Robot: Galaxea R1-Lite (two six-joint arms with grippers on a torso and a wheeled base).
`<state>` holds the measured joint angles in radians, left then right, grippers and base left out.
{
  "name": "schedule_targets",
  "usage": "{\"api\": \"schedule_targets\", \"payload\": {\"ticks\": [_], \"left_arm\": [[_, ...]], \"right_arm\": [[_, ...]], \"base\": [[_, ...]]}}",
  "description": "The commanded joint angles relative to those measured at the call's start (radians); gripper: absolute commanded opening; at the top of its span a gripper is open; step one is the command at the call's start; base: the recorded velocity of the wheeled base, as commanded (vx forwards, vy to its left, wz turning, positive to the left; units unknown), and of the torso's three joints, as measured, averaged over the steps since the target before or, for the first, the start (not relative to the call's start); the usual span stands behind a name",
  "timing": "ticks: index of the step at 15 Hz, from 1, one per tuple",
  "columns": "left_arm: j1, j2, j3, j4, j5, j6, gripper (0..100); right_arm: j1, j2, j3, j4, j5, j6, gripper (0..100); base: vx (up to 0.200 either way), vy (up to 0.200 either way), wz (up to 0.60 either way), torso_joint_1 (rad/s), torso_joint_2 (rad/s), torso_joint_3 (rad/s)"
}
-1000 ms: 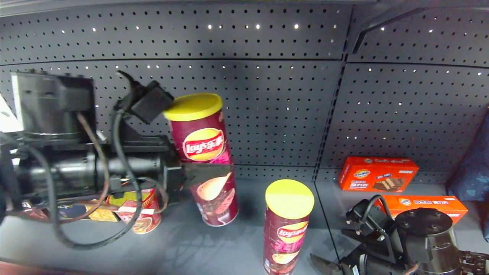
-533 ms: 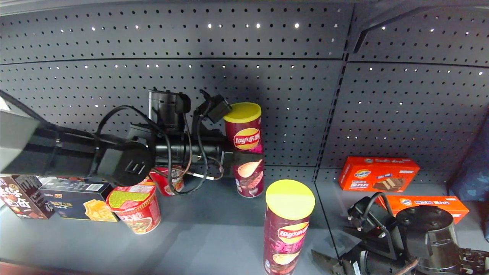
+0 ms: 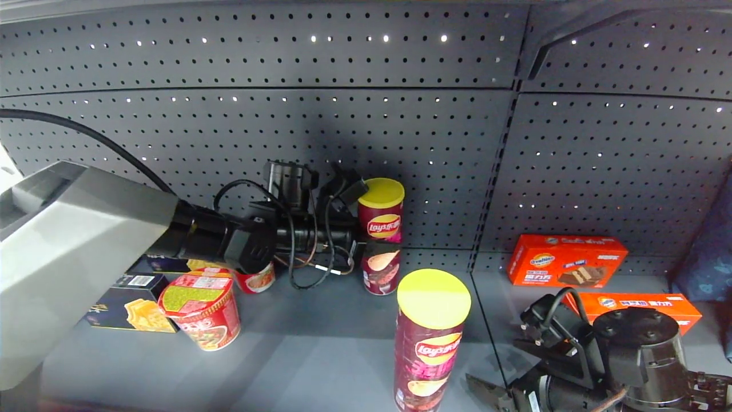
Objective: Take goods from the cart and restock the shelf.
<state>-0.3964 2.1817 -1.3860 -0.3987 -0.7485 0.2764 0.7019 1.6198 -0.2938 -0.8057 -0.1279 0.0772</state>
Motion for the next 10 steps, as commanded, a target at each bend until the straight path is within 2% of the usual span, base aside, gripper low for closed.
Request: {"api": "schedule_targets", "payload": {"ticks": [1, 4, 10], "left_arm": [[-0.001, 0.029, -0.015, 0.0, 0.0, 0.001, 0], [-0.007, 0.072, -0.096, 0.015, -0.002, 0.001, 0], [-0.019, 0.101, -0.127, 0.02, -0.002, 0.001, 0]], "right_arm": [[0.001, 0.003, -0.001, 0.0, 0.001, -0.001, 100], [0.001, 0.006, 0.001, -0.001, 0.011, -0.001, 100], [0.001, 0.005, 0.005, 0.0, 0.011, 0.001, 100]], "base": [[0.0, 0.0, 0.0, 0.0, 0.0, 0.0], [0.0, 0.0, 0.0, 0.0, 0.0, 0.0], [0.0, 0.0, 0.0, 0.0, 0.0, 0.0]]}}
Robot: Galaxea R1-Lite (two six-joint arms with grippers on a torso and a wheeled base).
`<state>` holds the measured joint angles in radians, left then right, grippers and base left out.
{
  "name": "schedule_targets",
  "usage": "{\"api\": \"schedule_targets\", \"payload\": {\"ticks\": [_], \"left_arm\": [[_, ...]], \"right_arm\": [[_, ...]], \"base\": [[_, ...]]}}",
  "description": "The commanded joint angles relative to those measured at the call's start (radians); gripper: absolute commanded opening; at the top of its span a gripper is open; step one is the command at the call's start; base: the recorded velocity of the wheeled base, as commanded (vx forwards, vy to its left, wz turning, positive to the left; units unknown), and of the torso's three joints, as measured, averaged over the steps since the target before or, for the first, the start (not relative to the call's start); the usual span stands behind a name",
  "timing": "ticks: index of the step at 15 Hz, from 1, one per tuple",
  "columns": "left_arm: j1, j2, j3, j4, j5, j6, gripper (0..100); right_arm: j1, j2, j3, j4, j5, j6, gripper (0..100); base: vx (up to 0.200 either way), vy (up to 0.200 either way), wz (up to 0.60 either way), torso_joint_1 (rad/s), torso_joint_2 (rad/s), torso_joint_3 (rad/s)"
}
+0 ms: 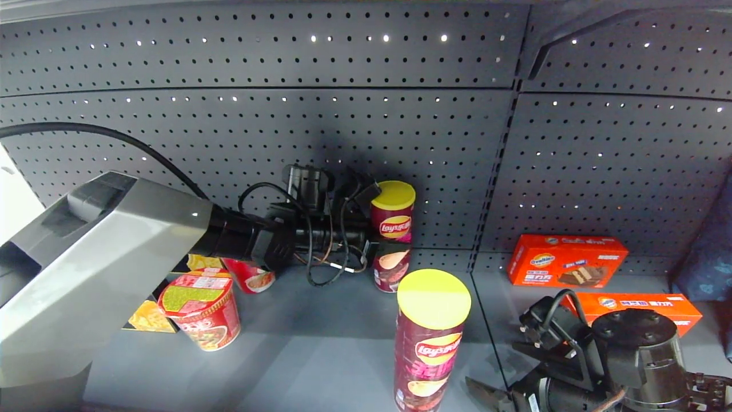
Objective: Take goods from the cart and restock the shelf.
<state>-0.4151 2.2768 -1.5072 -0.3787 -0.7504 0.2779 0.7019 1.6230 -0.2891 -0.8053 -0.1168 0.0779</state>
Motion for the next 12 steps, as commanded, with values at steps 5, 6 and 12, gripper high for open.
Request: {"api": "schedule_targets", "payload": {"ticks": [5, 6, 12], "left_arm": [[-0.016, 0.027, -0.028, -0.002, 0.003, -0.002, 100], [-0.017, 0.027, -0.028, -0.002, 0.006, -0.003, 100], [-0.001, -0.089, 0.071, 0.0, 0.019, -0.003, 100]], "right_arm": [[-0.001, -0.002, 0.008, 0.0, 0.0, 0.002, 100], [-0.001, -0.002, 0.01, 0.0, 0.0, 0.005, 100], [-0.013, 0.0, 0.01, 0.0, 0.0, 0.011, 100]], "base": [[0.0, 0.0, 0.0, 0.0, 0.0, 0.0], [0.0, 0.0, 0.0, 0.0, 0.0, 0.0], [0.0, 0.0, 0.0, 0.0, 0.0, 0.0]]}}
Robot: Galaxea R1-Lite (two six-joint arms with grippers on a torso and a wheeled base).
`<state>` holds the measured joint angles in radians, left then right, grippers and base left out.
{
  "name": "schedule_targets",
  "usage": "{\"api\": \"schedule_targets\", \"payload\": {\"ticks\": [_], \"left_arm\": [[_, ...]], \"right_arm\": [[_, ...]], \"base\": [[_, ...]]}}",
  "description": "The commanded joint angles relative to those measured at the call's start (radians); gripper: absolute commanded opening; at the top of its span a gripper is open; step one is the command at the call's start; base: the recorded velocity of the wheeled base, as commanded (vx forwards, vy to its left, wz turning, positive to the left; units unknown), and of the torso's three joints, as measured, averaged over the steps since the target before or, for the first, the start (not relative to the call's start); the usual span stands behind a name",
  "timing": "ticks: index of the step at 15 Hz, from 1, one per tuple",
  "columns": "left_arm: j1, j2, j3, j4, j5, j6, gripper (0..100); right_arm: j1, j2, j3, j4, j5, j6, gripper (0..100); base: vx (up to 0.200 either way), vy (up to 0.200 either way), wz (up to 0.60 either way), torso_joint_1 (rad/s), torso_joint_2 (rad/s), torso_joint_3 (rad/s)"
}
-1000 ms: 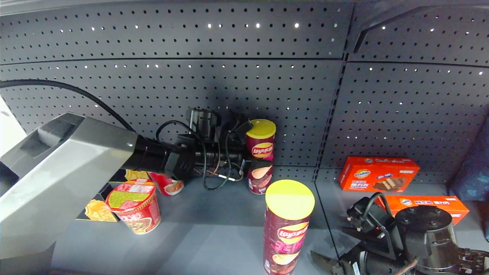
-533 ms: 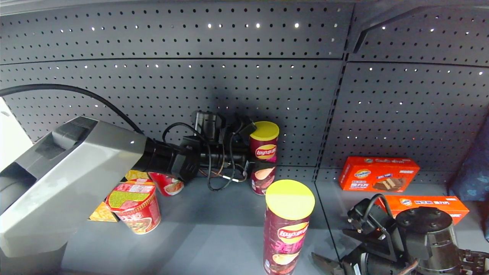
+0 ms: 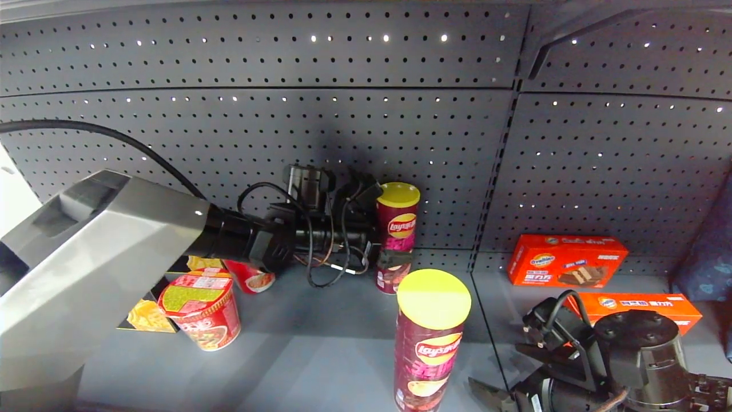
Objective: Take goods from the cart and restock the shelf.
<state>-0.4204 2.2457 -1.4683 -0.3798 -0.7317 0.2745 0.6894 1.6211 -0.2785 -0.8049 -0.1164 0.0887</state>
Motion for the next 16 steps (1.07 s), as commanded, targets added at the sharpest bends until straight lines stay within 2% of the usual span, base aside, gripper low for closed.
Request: {"api": "schedule_targets", "payload": {"ticks": [1, 2, 3, 6, 10, 13, 16], "left_arm": [[0.022, -0.129, 0.125, -0.004, 0.012, 0.005, 100], [0.037, -0.19, 0.207, -0.01, 0.017, 0.005, 100], [0.046, -0.221, 0.246, -0.011, 0.023, 0.008, 100], [0.071, -0.377, 0.407, -0.002, 0.121, 0.009, 100], [0.071, -0.54, 0.554, 0.002, 0.247, 0.0, 100], [0.069, -0.64, 0.641, 0.004, 0.279, 0.0, 100], [0.072, -0.68, 0.675, 0.002, 0.321, 0.0, 100]], "right_arm": [[-0.001, 0.006, -0.004, 0.0, 0.001, -0.001, 100], [-0.002, 0.026, -0.01, 0.0, 0.0, -0.003, 100], [-0.002, 0.034, -0.014, -0.002, -0.002, -0.003, 100], [-0.001, 0.08, -0.053, -0.002, -0.008, -0.004, 100], [-0.001, 0.089, -0.068, -0.002, -0.023, -0.009, 100], [0.009, 0.091, -0.088, -0.002, -0.023, -0.01, 100], [0.016, 0.089, -0.084, -0.002, -0.022, -0.014, 100]], "base": [[0.0, 0.0, 0.0, 0.0, 0.0, 0.0], [0.0, 0.0, 0.0, 0.0, 0.0, 0.0], [0.0, 0.0, 0.0, 0.0, 0.0, 0.0], [0.0, 0.0, 0.0, 0.0, 0.0, 0.0], [0.0, 0.0, 0.0, 0.0, 0.0, 0.0], [0.0, 0.0, 0.0, 0.0, 0.0, 0.0], [0.0, 0.0, 0.0, 0.0, 0.0, 0.0]]}}
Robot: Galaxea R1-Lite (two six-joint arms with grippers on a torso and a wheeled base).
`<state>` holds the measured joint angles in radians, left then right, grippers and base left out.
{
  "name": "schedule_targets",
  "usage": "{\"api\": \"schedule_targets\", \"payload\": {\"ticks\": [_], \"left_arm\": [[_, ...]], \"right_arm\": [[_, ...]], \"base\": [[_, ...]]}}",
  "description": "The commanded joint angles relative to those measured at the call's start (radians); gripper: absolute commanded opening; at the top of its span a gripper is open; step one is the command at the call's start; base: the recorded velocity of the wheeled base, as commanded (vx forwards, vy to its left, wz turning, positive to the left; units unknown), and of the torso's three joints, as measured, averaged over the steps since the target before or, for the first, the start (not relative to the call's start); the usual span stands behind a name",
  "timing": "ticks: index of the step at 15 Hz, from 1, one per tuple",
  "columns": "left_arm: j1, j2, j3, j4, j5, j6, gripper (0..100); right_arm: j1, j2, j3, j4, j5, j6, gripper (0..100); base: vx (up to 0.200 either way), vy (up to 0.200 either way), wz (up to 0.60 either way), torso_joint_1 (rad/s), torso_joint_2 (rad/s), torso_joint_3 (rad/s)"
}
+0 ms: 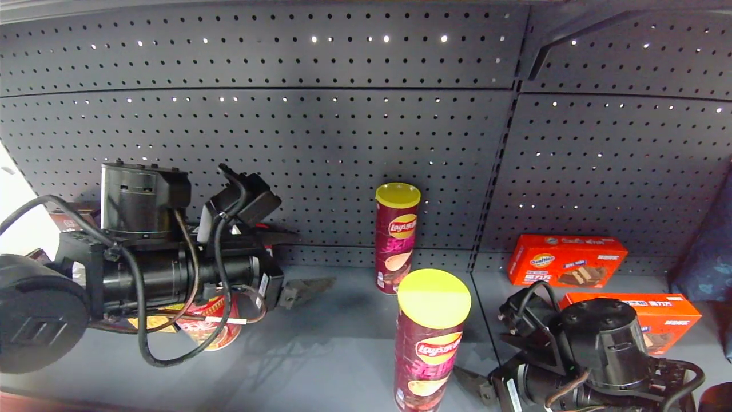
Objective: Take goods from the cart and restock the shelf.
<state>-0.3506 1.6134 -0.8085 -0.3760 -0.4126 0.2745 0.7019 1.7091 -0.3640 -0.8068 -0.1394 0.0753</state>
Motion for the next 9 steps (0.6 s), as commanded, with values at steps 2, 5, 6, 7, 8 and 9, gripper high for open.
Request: {"api": "schedule_targets", "payload": {"ticks": [2, 5, 6, 7, 8, 9], "left_arm": [[0.007, -0.052, 0.017, -0.001, 0.003, 0.0, 100], [0.016, -0.05, 0.015, -0.003, 0.006, -0.001, 100], [0.019, -0.05, 0.014, -0.003, 0.008, 0.0, 100], [0.019, -0.049, 0.014, -0.003, 0.006, 0.0, 100], [0.021, -0.049, 0.015, -0.004, 0.006, 0.0, 100], [0.021, -0.047, 0.014, -0.004, 0.006, 0.0, 100]], "right_arm": [[0.024, 0.0, 0.008, 0.0, 0.0, 0.0, 100], [0.054, -0.002, 0.008, 0.0, -0.002, 0.0, 100], [0.059, 0.003, 0.002, 0.0, 0.0, 0.0, 100], [0.062, 0.004, 0.0, 0.0, 0.0, 0.0, 100], [0.067, 0.015, -0.001, 0.0, 0.0, 0.0, 100], [0.07, 0.021, -0.003, 0.0, 0.0, 0.0, 100]], "base": [[0.0, 0.0, 0.0, 0.0, 0.0, 0.0], [0.0, 0.0, 0.0, 0.0, 0.0, 0.0], [0.0, 0.0, 0.0, 0.0, 0.0, 0.0], [0.0, 0.0, 0.0, 0.0, 0.0, 0.0], [0.0, 0.0, 0.0, 0.0, 0.0, 0.0], [0.0, 0.0, 0.0, 0.0, 0.0, 0.0]]}}
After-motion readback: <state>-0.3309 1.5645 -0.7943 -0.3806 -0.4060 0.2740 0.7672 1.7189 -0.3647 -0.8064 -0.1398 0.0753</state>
